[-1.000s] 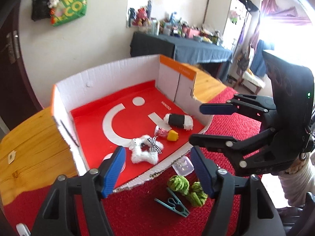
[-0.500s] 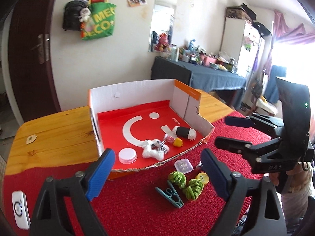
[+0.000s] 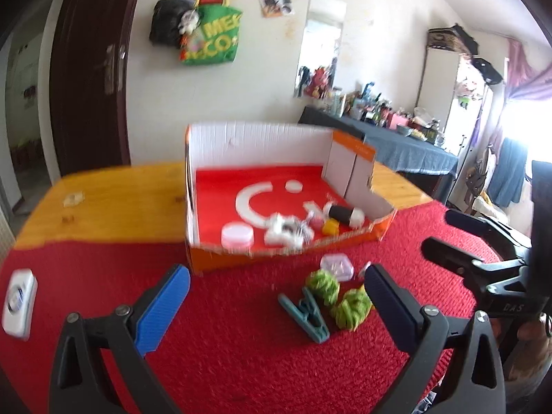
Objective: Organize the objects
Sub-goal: 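Move both tools back toward the teal peg and green yarn balls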
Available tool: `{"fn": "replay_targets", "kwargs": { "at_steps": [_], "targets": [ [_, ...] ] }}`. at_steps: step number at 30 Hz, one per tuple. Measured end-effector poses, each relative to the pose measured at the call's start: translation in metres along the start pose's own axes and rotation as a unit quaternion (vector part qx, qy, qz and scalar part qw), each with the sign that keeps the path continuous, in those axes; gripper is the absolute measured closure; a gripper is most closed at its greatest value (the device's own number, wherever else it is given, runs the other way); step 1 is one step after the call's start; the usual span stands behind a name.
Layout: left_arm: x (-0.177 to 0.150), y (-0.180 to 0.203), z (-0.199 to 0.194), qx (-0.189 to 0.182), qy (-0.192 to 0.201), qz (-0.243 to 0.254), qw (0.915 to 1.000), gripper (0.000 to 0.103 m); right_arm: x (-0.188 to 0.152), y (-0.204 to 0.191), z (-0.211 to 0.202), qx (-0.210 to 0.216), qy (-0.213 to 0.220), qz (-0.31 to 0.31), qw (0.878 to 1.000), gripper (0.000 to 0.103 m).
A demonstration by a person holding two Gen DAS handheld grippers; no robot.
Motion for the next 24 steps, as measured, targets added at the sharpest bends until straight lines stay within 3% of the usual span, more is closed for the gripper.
{"fn": "replay_targets", "kwargs": {
  "at_steps": [8, 18, 24],
  "targets": [
    [-0.045, -0.008, 0.03, -0.005, -0.072, -0.06, 0.9956, 0.0, -0.04, 0.007, 0.026, -0.022, -0.055, 0.006, 0.998, 0.006],
    [-0.056, -0.007, 0.043, -0.008, -0.108, -0.062, 0.9921, 0.0, -0.058, 0.018, 0.045, -0.026, -0.097, 0.019, 0.995, 0.006],
    [-0.055, -0.003, 0.051, 0.018, -0.127, -0.029, 0.9913, 0.0, -0.06, 0.02, 0.05, -0.027, -0.112, 0.016, 0.993, 0.006]
  ]
}}
Point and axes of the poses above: each gripper's, at about its wrist camera, not at the fingertips, and z roughly the way its jaws point, y to its right, x to its top, the point moved 6 cm from there along z, roughly the way its jaws point, and after that the axes turned 11 degrees about -x, right-handed, at the moved point
